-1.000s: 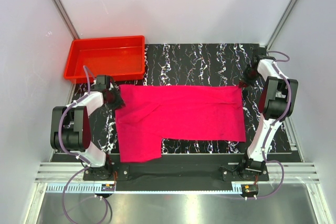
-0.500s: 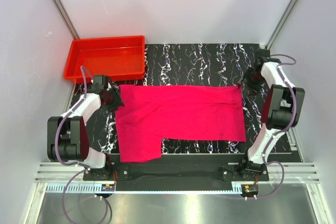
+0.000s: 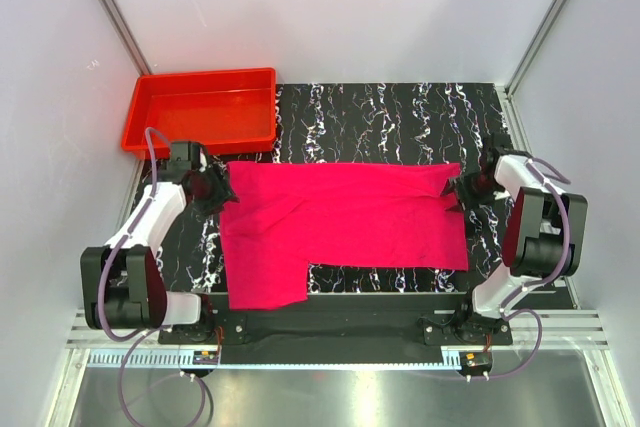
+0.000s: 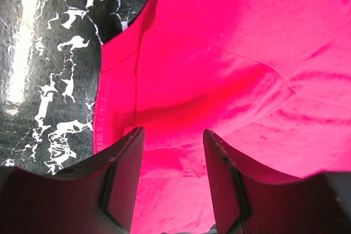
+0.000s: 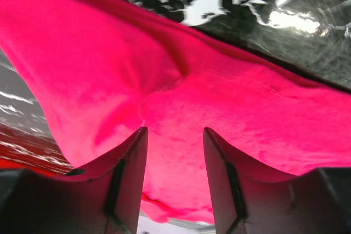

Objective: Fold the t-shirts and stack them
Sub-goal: Fold the tshirt

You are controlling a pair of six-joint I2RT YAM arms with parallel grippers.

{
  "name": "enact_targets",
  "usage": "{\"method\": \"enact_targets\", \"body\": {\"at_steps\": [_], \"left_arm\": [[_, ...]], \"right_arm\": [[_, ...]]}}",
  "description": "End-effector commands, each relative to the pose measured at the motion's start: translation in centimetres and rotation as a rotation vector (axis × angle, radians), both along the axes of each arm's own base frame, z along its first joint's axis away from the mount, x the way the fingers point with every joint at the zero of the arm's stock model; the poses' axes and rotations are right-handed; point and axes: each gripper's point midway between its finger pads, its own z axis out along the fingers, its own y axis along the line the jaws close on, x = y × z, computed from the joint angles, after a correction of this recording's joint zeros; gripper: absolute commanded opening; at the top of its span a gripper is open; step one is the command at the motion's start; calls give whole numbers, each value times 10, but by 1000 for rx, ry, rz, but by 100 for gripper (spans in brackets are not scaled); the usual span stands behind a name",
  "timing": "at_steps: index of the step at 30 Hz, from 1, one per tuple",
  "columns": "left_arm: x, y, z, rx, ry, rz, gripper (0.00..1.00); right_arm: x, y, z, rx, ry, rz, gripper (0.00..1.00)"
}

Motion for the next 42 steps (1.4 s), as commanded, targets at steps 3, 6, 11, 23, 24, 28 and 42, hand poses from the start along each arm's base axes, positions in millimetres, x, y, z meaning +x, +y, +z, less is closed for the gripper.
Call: {"method": "enact_targets", "body": {"at_steps": [3,6,11,23,24,28,42], "left_arm": [[7,-2,28,-1,-82,-43,52],[5,-6,22,-18,-82,-53,51],[3,-11,15,-48,-76,-67,48],[4,-8,3,-29,-57,-69,47],[4,-7,1,-26,-55,-67,47],[4,-5,-1,-9,-57,-68,47],[2,-4,-7,-1,-42,-83,47]], "right_arm": [[30,-12,17,-7,-128,-204,51],[27,-16,12,-20,-116,-237,50],[21,-24,-2,-21,-103,-276,49],[27,-35,-16,-51,-75,-270,28],[27,-36,-15,-53,-72,-266,21],[45,-44,4,-94,-116,-222,0],[8,-15,-3,-238,-55,35,0]]}}
